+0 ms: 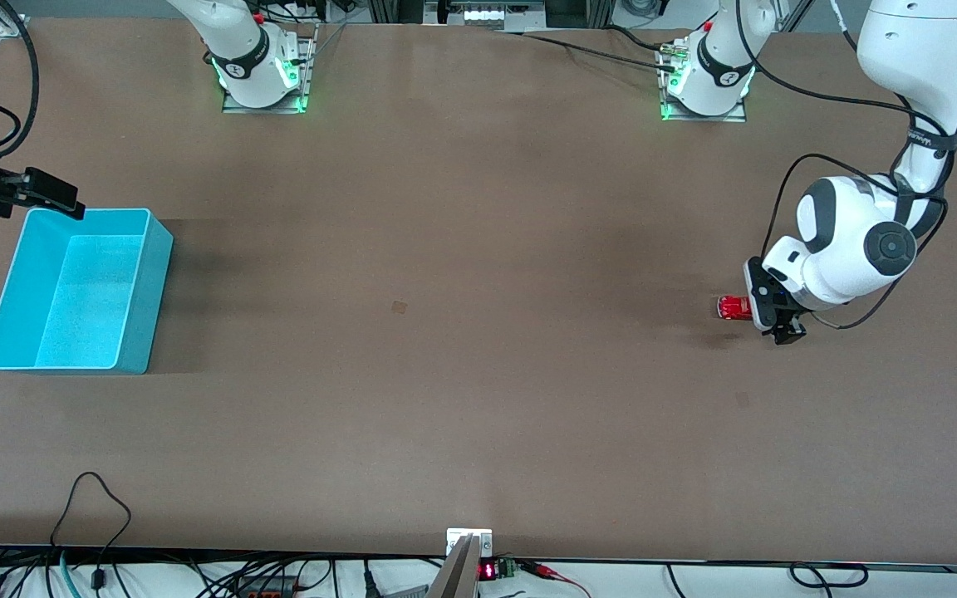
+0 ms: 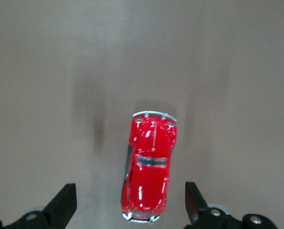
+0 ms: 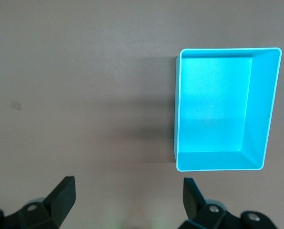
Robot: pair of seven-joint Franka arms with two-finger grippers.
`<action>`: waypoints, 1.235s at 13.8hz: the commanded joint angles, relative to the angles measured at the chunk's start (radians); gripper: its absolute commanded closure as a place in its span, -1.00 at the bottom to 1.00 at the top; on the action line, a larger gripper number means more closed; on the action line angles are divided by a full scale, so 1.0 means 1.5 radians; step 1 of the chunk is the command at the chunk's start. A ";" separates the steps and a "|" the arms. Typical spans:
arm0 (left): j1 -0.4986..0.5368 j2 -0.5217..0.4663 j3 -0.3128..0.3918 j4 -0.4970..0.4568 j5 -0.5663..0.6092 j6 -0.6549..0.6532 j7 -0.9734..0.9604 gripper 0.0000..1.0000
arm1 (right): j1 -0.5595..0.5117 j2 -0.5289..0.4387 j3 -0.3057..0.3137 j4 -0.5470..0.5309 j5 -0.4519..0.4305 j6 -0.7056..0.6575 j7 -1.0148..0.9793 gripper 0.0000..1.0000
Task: Wind red beetle toy and store in blue box
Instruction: 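Move the left gripper down over the red beetle car, then grip the red car with the left gripper and drag it backward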
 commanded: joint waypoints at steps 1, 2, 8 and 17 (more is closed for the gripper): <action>-0.001 -0.005 0.000 -0.016 0.009 0.015 0.043 -1.00 | -0.002 -0.002 0.002 0.002 -0.001 0.001 -0.009 -1.00; -0.001 -0.005 -0.002 -0.021 0.009 0.022 0.059 -0.96 | -0.002 -0.002 0.003 0.002 -0.001 0.001 -0.009 -1.00; -0.001 0.020 -0.003 -0.030 0.009 0.084 0.063 -0.15 | -0.001 -0.002 0.002 0.002 0.000 0.001 -0.009 -1.00; 0.001 0.025 -0.003 -0.035 0.008 0.080 0.058 0.85 | 0.000 -0.002 0.003 0.002 0.000 0.001 -0.009 -1.00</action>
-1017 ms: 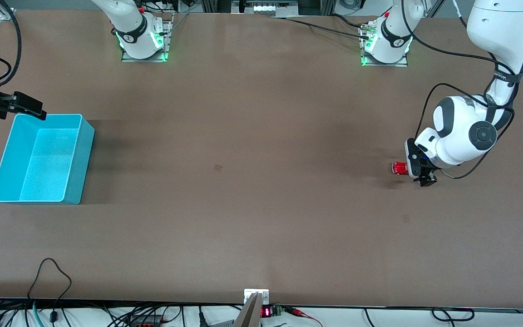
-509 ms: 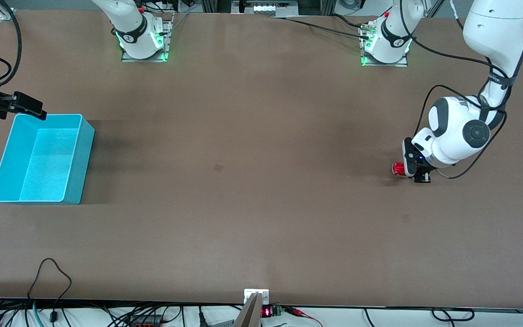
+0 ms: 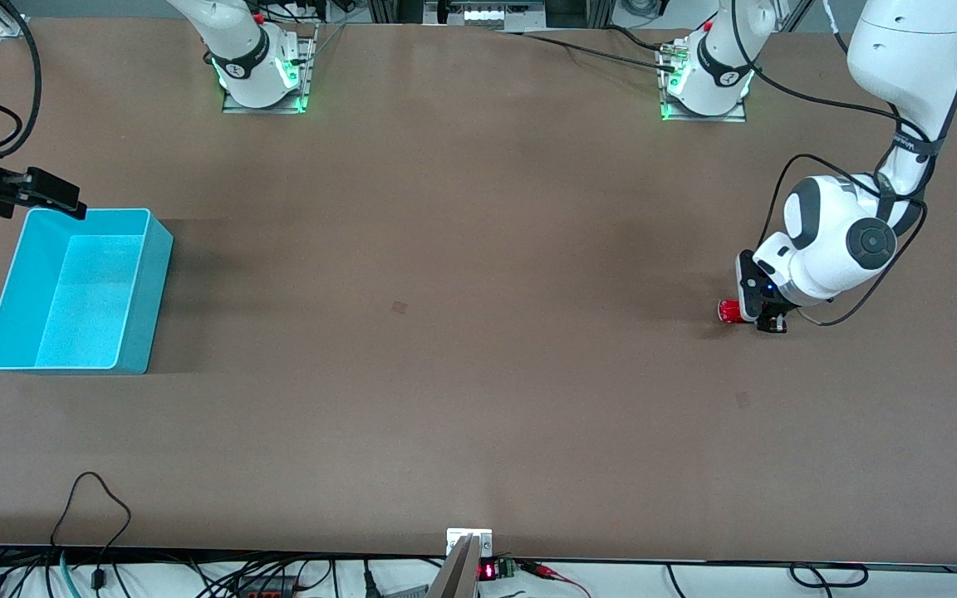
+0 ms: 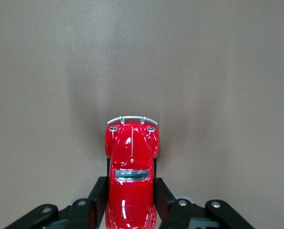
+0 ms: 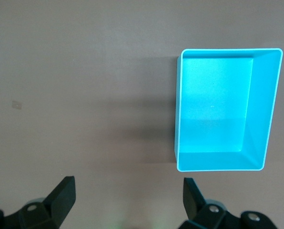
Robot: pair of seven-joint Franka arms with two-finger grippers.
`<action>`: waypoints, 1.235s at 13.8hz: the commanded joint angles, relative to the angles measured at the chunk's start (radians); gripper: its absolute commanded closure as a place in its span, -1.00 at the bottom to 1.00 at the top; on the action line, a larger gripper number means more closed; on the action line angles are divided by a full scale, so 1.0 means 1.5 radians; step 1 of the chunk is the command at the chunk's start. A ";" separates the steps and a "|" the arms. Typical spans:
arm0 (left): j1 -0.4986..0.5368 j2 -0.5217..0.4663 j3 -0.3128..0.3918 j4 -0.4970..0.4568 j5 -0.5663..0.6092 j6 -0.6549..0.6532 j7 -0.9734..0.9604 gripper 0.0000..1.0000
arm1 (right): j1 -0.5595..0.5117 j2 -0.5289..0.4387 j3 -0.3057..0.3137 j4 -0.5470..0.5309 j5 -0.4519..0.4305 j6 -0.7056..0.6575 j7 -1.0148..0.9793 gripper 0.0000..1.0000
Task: Wind red beetle toy and store in blue box
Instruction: 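Grip the red car with the left gripper and drag it backward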
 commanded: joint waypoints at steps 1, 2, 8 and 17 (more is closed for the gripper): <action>0.002 0.015 -0.001 -0.001 0.008 0.014 0.003 0.85 | 0.000 -0.002 0.002 0.002 0.000 0.001 -0.009 -1.00; 0.004 0.019 -0.001 -0.001 0.008 0.011 0.005 0.85 | 0.000 -0.002 0.002 0.002 0.000 0.001 -0.009 -1.00; 0.115 0.053 -0.001 0.022 0.008 0.010 0.088 0.83 | 0.000 -0.002 0.002 0.003 0.000 0.001 -0.009 -1.00; 0.173 0.070 0.000 0.043 0.008 0.010 0.175 0.81 | 0.001 -0.002 0.003 0.003 0.000 0.001 -0.009 -1.00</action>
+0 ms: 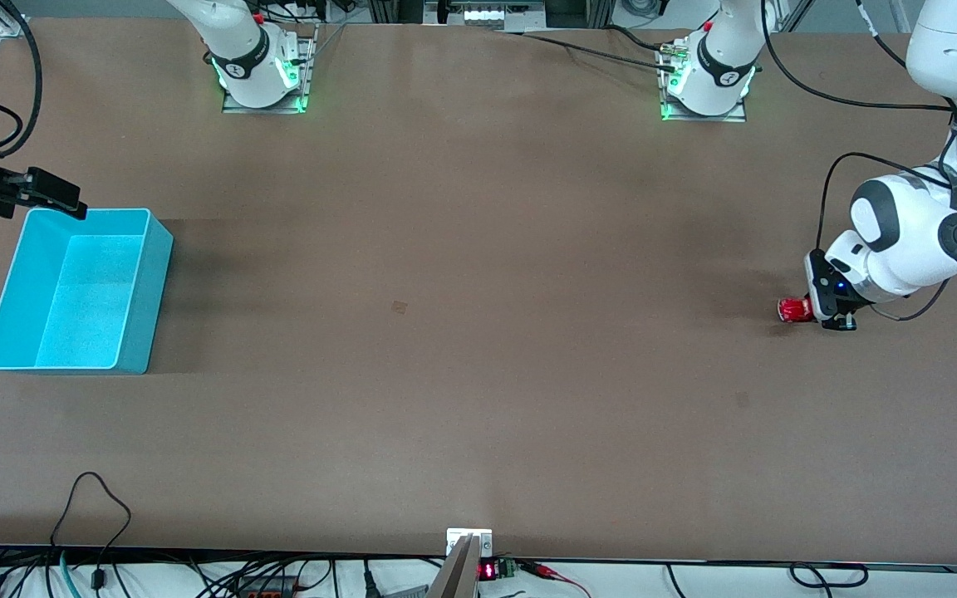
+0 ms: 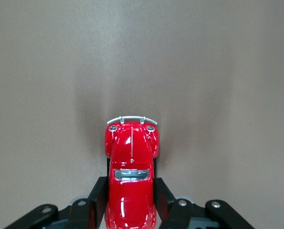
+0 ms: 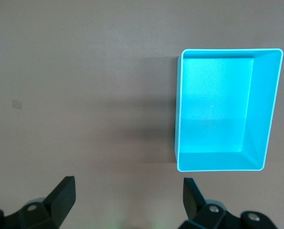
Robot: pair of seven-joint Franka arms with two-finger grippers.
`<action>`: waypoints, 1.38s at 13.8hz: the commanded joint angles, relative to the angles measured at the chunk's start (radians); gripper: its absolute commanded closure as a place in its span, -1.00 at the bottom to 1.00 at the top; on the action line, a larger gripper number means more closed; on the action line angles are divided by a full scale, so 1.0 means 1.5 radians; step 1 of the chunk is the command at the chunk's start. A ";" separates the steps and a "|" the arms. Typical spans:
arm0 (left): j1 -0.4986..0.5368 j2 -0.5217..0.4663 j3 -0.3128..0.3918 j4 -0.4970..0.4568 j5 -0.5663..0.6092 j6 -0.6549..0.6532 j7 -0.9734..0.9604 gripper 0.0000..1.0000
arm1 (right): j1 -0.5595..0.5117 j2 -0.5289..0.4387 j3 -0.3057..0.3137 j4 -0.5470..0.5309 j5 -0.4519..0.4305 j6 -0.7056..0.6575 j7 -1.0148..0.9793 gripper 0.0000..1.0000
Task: Wind red beetle toy and store in blue box
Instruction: 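Open the left gripper to release the wound car and raise it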
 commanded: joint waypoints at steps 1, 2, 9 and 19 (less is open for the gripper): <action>0.025 0.058 -0.002 0.023 0.008 0.010 0.049 0.81 | 0.000 -0.002 0.002 0.003 0.000 0.001 -0.008 -1.00; 0.029 0.059 -0.002 0.024 0.008 0.011 0.054 0.81 | 0.000 -0.002 0.002 0.003 0.000 0.001 -0.008 -1.00; 0.034 0.045 -0.004 0.034 0.007 -0.008 0.056 -1.00 | 0.000 -0.002 0.002 0.003 0.000 0.000 -0.008 -1.00; 0.006 -0.034 -0.022 0.183 0.008 -0.318 -0.096 -1.00 | 0.000 -0.002 0.002 0.003 0.000 0.001 -0.008 -1.00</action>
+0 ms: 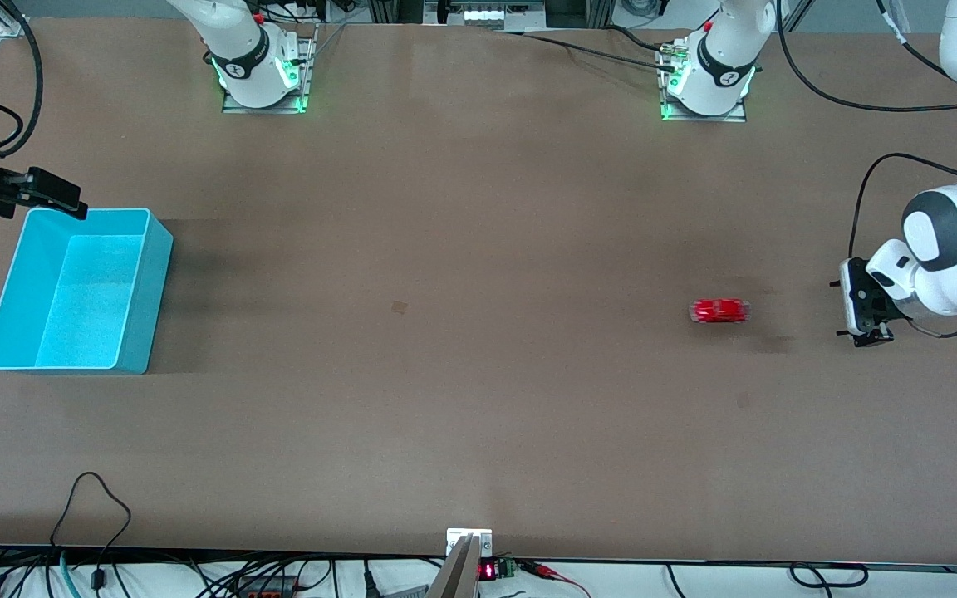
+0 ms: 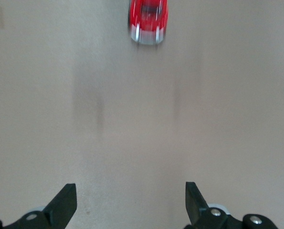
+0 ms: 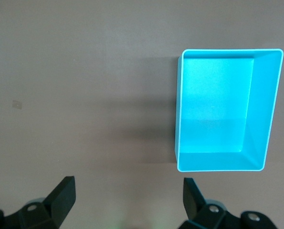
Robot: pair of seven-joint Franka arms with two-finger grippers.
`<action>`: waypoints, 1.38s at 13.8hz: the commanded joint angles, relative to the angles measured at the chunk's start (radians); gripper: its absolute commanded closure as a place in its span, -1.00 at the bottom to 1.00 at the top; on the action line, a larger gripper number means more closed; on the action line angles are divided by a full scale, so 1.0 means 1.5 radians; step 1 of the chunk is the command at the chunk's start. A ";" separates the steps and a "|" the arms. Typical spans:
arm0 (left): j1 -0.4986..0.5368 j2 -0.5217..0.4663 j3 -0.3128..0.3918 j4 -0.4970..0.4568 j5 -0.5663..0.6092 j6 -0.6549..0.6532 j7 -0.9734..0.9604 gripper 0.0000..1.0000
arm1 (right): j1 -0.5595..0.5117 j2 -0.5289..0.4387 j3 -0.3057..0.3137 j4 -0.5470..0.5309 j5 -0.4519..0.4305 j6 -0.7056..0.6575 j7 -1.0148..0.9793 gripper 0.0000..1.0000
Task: Wind red beetle toy and store in blue box
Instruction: 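Open the left gripper to release the wound car and raise it, then withdraw the left gripper while the car rolls toward the cyan box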
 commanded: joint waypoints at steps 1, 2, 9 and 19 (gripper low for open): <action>-0.010 -0.039 -0.003 0.040 0.012 -0.098 -0.085 -1.00 | 0.000 -0.002 0.002 0.003 0.000 0.000 -0.008 -1.00; -0.024 -0.041 -0.003 0.068 0.024 -0.148 -0.120 -1.00 | 0.000 -0.002 0.002 0.003 0.000 0.001 -0.008 -1.00; -0.083 -0.051 -0.003 0.200 0.053 -0.358 -0.315 -1.00 | 0.000 -0.002 0.002 0.003 -0.001 0.001 -0.008 -1.00; -0.167 -0.057 -0.004 0.273 0.054 -0.469 -0.527 -1.00 | -0.001 -0.002 0.002 0.003 -0.001 0.000 -0.006 -1.00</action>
